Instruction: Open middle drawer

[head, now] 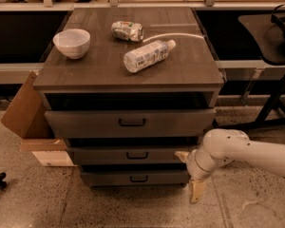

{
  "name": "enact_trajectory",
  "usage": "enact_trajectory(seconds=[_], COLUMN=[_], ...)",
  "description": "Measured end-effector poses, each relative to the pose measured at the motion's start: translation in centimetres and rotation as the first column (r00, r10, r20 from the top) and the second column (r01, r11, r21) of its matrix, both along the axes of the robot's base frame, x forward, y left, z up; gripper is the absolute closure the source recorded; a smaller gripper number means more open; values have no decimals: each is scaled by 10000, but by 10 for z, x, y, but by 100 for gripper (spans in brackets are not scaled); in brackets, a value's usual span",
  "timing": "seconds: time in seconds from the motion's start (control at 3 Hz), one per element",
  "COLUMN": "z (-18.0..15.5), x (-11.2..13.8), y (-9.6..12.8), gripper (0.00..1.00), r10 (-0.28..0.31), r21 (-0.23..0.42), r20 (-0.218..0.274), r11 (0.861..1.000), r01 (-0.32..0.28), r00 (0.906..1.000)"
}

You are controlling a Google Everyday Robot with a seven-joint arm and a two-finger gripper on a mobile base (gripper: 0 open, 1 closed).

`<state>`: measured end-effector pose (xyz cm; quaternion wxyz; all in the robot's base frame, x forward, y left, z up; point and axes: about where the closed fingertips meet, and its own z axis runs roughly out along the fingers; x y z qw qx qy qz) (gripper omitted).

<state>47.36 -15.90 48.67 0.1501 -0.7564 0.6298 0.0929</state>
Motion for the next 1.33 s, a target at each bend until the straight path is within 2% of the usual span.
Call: enact_trajectory(seconds=[0.33, 0.67, 1.33], z=[-4, -20, -46], x=[19, 45, 78], y=[-2, 0, 12], gripper=[0, 0, 0], r10=[357, 521, 159], r21=[236, 214, 291], r20=[782, 1365, 1817], r11=[9990, 9982, 9993], r01=[-377, -556, -216], r00=[9963, 9893, 9832])
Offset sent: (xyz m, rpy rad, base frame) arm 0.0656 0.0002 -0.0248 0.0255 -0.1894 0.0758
